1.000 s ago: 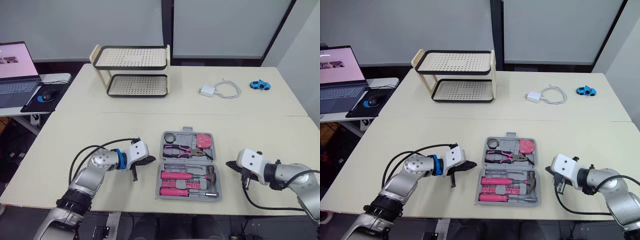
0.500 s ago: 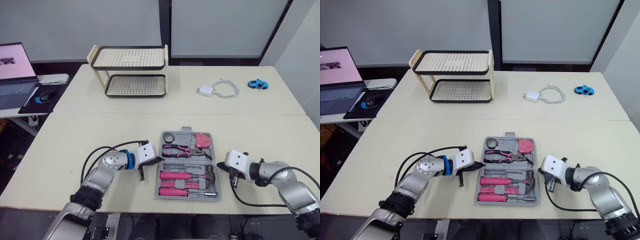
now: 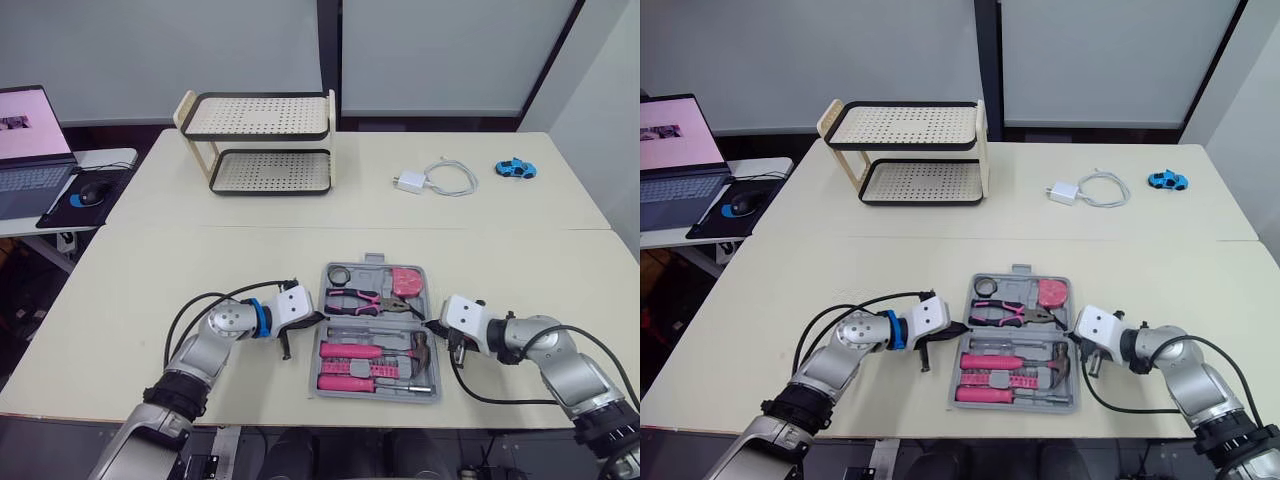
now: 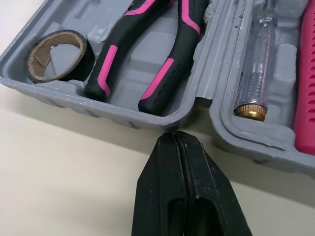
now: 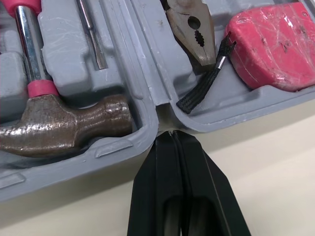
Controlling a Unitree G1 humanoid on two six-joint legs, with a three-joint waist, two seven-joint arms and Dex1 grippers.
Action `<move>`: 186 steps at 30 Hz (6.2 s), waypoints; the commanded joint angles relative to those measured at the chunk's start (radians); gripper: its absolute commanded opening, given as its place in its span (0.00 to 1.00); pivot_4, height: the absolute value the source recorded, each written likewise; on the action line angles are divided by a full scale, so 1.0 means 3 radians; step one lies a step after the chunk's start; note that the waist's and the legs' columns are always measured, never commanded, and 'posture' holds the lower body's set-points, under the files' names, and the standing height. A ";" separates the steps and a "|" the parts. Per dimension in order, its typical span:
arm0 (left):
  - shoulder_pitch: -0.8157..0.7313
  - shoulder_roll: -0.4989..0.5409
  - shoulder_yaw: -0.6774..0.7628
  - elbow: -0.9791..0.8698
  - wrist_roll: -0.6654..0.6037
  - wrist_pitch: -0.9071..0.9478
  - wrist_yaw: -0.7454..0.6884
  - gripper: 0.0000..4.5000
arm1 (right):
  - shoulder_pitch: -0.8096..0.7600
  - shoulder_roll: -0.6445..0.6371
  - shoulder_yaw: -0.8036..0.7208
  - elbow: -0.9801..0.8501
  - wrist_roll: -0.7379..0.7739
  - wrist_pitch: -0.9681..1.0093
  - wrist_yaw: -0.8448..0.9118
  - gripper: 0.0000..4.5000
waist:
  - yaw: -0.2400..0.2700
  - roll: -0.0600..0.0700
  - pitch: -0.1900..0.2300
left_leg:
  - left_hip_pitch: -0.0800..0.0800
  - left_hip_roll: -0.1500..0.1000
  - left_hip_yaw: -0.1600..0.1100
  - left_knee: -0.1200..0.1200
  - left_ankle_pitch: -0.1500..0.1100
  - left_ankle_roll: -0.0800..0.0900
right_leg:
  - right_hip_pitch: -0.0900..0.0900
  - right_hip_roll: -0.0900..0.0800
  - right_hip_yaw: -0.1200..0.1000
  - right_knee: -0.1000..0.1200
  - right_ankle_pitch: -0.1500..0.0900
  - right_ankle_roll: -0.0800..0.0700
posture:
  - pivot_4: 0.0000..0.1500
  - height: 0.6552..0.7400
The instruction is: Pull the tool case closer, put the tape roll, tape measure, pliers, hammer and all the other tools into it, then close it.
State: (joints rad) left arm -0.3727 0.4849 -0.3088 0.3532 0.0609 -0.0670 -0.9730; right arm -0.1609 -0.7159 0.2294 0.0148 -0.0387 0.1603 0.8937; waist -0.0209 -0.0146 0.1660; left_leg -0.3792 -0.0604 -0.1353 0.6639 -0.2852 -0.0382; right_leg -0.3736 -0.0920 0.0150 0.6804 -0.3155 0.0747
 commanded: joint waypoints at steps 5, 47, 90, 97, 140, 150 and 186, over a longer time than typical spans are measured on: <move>0.0117 -0.0072 -0.0059 -0.0378 -0.0060 0.0129 -0.0071 0.00 | 0.0074 0.0032 0.0035 -0.0195 0.0046 -0.0010 0.0088 0.01 | -0.0003 0.0000 0.0000 | 0.0000 0.0000 0.0000 0.0000 0.0000 0.0000 | 0.0000 0.0000 0.0000 0.0000 0.0000 0.0000 | 1.00 1.00; 0.0662 0.0125 -0.0043 -0.1218 -0.0078 0.0633 -0.0075 0.00 | 0.0437 -0.0106 -0.0122 -0.0754 0.0078 0.0415 0.0149 0.01 | -0.0015 0.0000 0.0000 | 0.0001 0.0002 0.0000 -0.0003 -0.0001 0.0001 | 0.0000 0.0000 0.0001 -0.0001 0.0000 0.0000 | 1.00 1.00; 0.0335 0.0152 -0.0916 -0.1322 0.0062 0.0150 -0.0684 0.00 | 0.1688 -0.0330 -0.1284 -0.2193 0.0743 0.1180 -0.0190 0.01 | -0.0011 0.0005 -0.0003 | 0.0004 0.0003 0.0000 -0.0003 -0.0009 0.0015 | 0.0006 0.0003 0.0002 -0.0002 0.0000 0.0000 | 1.00 1.00; 0.0369 0.0136 -0.0973 -0.1366 0.0107 0.0163 -0.0691 0.00 | 0.1704 -0.0356 -0.1299 -0.2187 0.0751 0.1172 -0.0198 0.01 | -0.0012 0.0005 -0.0003 | 0.0004 0.0003 0.0001 -0.0003 -0.0009 0.0015 | 0.0007 0.0003 0.0002 -0.0002 0.0000 0.0000 | 1.00 1.00; 0.0215 -0.0010 -0.1150 -0.0673 0.0328 -0.0069 -0.0670 0.00 | -0.0846 0.0451 -0.1325 -0.0789 0.2152 0.4112 -0.1436 1.00 | 0.0045 0.0016 -0.0022 | 0.0017 -0.0003 0.0004 -0.0002 -0.0008 0.0017 | 0.0018 -0.0002 0.0006 -0.0003 0.0002 0.0003 | 1.00 1.00; 0.0227 -0.0023 -0.1182 -0.0537 0.0352 -0.0151 -0.0668 0.00 | -0.0956 0.0808 -0.1235 -0.0236 0.1862 0.3779 -0.1686 1.00 | 0.0052 0.0023 -0.0029 | 0.0017 -0.0004 0.0004 -0.0002 -0.0008 0.0017 | 0.0018 -0.0003 0.0007 -0.0003 0.0002 0.0003 | 1.00 1.00; 0.0329 0.0264 -0.1120 -0.0914 0.0282 0.0116 -0.0894 0.00 | -0.1027 0.1215 -0.1188 0.0299 0.2075 0.3077 -0.0821 1.00 | -0.0101 0.0026 -0.0036 | 0.0020 0.0006 0.0001 -0.0013 -0.0009 0.0017 | 0.0010 0.0007 0.0008 -0.0001 0.0002 0.0003 | 1.00 1.00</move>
State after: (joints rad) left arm -0.3046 0.5280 -0.6213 0.0186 0.1013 -0.0534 -1.2343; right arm -0.4575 -0.3689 -0.1314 0.1571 0.5333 1.1070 0.6053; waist -0.0513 -0.0067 0.1553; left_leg -0.3732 -0.0583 -0.1351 0.6600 -0.2878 -0.0330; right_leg -0.3708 -0.0898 0.0172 0.6802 -0.3150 0.0756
